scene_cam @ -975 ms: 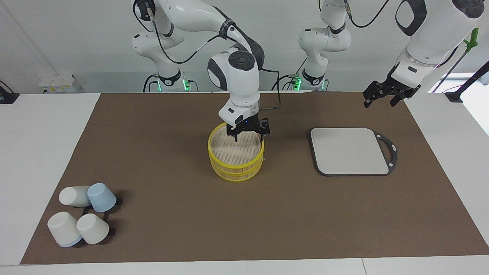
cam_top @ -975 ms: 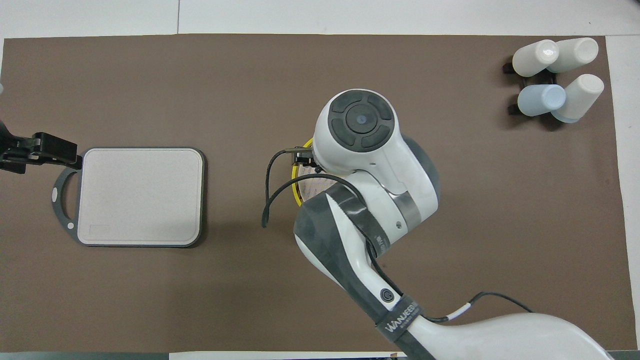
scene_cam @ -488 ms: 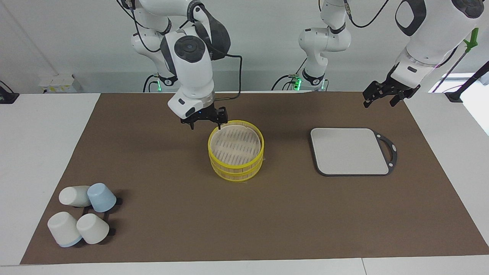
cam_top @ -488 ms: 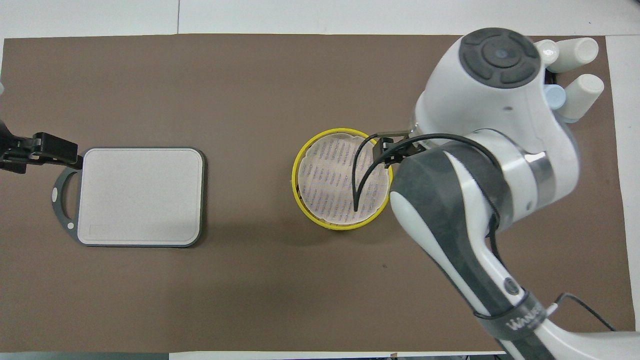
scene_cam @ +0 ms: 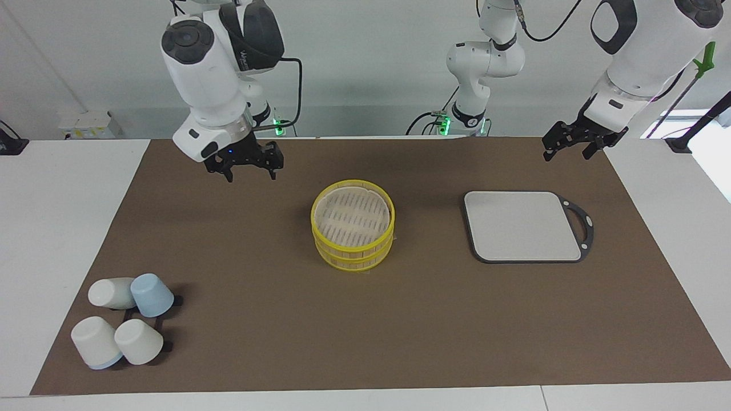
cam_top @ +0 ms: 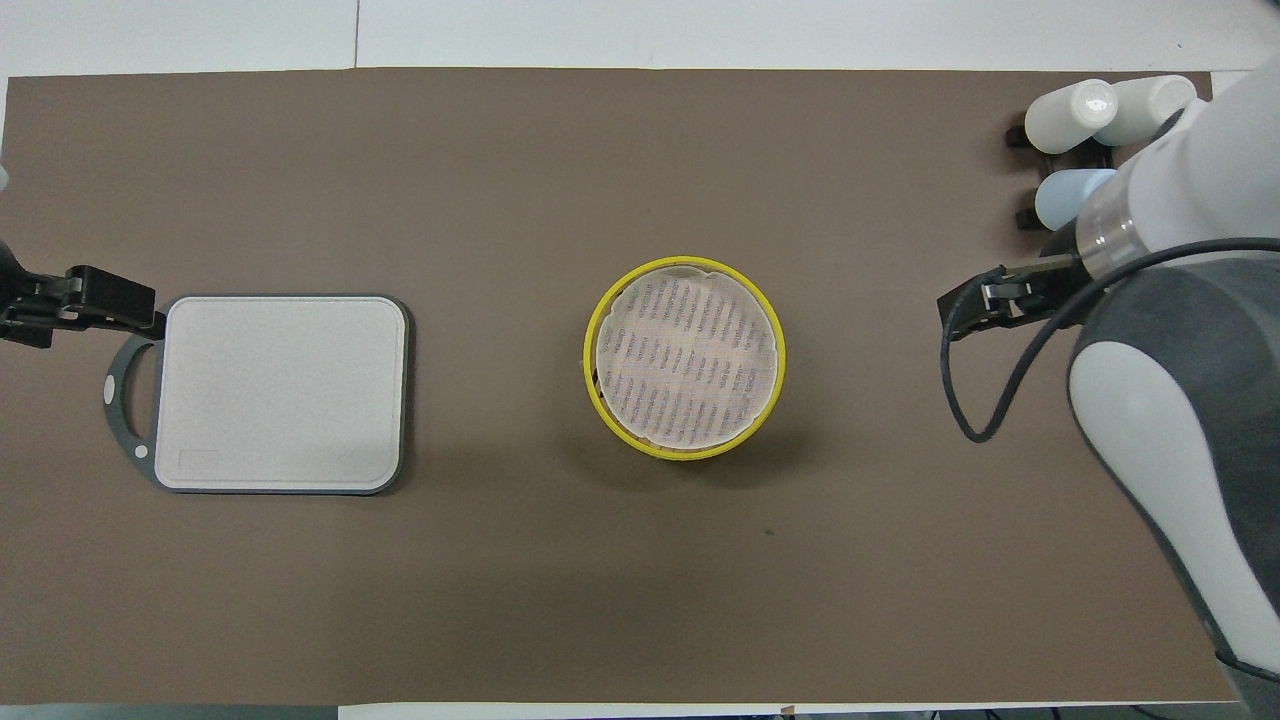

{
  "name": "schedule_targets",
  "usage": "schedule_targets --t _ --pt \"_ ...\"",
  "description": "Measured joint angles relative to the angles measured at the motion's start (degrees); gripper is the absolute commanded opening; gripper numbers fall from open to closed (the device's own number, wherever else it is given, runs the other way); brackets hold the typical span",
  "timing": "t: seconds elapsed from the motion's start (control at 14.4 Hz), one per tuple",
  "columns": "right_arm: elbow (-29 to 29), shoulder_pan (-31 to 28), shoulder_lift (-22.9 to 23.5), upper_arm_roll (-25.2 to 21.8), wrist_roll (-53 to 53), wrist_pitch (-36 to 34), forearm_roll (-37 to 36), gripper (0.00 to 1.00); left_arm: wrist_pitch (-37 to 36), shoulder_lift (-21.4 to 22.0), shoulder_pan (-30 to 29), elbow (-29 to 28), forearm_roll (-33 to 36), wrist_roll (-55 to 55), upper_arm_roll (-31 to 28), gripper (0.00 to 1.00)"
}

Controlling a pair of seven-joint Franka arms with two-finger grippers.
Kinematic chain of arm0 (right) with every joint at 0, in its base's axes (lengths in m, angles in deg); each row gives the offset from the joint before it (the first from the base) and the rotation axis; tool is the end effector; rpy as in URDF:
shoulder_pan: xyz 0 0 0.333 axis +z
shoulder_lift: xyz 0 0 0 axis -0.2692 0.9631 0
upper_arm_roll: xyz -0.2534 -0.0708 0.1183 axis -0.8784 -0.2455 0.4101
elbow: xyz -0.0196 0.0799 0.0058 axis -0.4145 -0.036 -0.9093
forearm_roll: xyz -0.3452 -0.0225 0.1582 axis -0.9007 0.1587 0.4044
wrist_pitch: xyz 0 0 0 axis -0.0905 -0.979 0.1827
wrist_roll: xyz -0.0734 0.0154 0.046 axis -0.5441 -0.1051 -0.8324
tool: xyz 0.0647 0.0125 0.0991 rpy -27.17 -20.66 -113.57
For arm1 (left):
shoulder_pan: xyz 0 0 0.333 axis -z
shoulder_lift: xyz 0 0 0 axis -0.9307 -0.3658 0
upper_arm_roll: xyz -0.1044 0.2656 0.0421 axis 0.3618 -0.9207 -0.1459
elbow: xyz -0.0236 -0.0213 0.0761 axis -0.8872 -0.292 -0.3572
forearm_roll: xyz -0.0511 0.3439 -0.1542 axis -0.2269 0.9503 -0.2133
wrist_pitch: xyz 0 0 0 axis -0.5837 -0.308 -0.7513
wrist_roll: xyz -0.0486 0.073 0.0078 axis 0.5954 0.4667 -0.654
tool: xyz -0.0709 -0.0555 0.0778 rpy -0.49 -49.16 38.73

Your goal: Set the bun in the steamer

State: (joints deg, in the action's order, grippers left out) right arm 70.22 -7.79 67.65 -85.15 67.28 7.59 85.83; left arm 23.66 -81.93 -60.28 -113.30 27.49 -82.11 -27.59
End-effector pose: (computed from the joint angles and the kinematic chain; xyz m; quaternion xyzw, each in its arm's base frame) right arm 0.5390 0.0809 0.5385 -0.9974 -0.0504 0.0506 0.0059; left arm 0.5356 -0.0203 0.5689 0.9992 -0.0100 -0.0385 0.0105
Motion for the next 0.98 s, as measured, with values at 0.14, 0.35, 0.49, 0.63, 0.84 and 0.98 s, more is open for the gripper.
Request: schedule_targets --t 0.14,0.35,0.49,0.63,0.84,0.98 --pt "1.9 -4.1 -1.8 0.0 5.7 0.0 0.0 1.0 0.0 0.1 0.0 0.0 0.0 0.0 0.0 1.0" --pt "2.6 -6.9 -2.3 -0.1 7.6 0.1 0.0 1.0 0.0 0.1 0.0 0.0 0.0 0.0 0.0 1.0" --pt "2.6 -7.4 -2.3 0.0 7.6 1.0 0.0 1.0 0.0 0.1 0.0 0.0 0.1 0.0 0.0 1.0" --pt "2.5 -7.7 -2.3 0.0 7.5 2.0 0.0 1.0 0.0 0.1 0.0 0.0 0.1 0.0 0.0 1.0" --pt "2.5 -8.3 -2.3 0.0 7.6 2.1 0.0 1.0 0.0 0.1 0.0 0.0 0.1 0.0 0.0 1.0" --pt "2.5 -8.5 -2.3 0.0 7.6 2.2 -0.2 1.0 0.0 0.1 0.0 0.0 0.2 0.0 0.0 1.0"
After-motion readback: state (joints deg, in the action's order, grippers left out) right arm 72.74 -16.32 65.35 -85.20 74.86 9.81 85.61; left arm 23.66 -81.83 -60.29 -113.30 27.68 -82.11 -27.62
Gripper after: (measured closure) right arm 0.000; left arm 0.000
